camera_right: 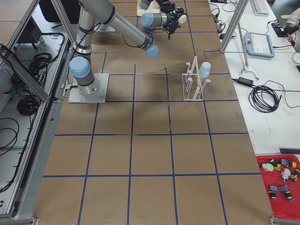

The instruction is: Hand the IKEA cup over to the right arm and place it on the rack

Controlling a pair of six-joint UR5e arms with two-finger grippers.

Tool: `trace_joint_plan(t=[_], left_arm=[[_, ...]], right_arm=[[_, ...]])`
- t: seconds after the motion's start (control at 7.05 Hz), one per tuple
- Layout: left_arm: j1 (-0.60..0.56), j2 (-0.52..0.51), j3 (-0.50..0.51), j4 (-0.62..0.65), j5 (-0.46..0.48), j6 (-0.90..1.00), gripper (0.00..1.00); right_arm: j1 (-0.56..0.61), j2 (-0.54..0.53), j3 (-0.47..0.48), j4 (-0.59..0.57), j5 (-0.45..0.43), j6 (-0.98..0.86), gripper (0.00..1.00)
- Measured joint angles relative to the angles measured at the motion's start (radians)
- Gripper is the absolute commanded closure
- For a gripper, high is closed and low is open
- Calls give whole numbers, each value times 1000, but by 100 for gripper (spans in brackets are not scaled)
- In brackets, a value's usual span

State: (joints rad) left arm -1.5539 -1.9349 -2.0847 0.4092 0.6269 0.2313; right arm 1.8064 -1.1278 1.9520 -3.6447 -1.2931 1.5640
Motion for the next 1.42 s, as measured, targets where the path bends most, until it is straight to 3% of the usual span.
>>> trace_joint_plan(t=[1.13,1.42], left_arm=[[0,3,0,20,1,-44,89],[0,4,0,20,1,-48,89]], right_arm=[[28,29,-45,4,0,31,1],[36,43,-58,6,-1,32,9]])
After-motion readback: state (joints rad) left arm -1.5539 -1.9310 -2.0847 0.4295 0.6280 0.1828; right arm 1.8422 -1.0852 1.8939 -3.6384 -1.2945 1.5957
